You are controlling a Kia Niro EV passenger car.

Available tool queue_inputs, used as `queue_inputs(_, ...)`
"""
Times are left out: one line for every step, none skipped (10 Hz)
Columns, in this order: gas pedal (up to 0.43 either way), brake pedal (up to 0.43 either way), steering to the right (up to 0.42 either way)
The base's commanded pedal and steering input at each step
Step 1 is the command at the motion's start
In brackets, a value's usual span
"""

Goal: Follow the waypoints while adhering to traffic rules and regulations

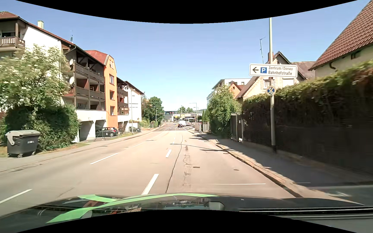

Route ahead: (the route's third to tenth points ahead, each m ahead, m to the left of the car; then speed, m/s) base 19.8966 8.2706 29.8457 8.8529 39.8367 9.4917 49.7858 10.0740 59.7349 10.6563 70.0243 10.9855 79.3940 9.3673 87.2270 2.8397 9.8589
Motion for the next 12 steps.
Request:
queue_inputs(0.000, 0.000, -0.022)
queue_inputs(0.000, 0.000, -0.025)
queue_inputs(0.000, 0.000, -0.025)
queue_inputs(0.000, 0.000, -0.025)
queue_inputs(0.000, 0.000, -0.025)
queue_inputs(0.000, 0.000, -0.025)
queue_inputs(0.000, 0.000, -0.025)
queue_inputs(0.000, 0.000, -0.025)
queue_inputs(0.000, 0.000, -0.024)
queue_inputs(0.000, 0.000, -0.023)
queue_inputs(0.000, 0.000, -0.020)
queue_inputs(0.000, 0.000, -0.020)
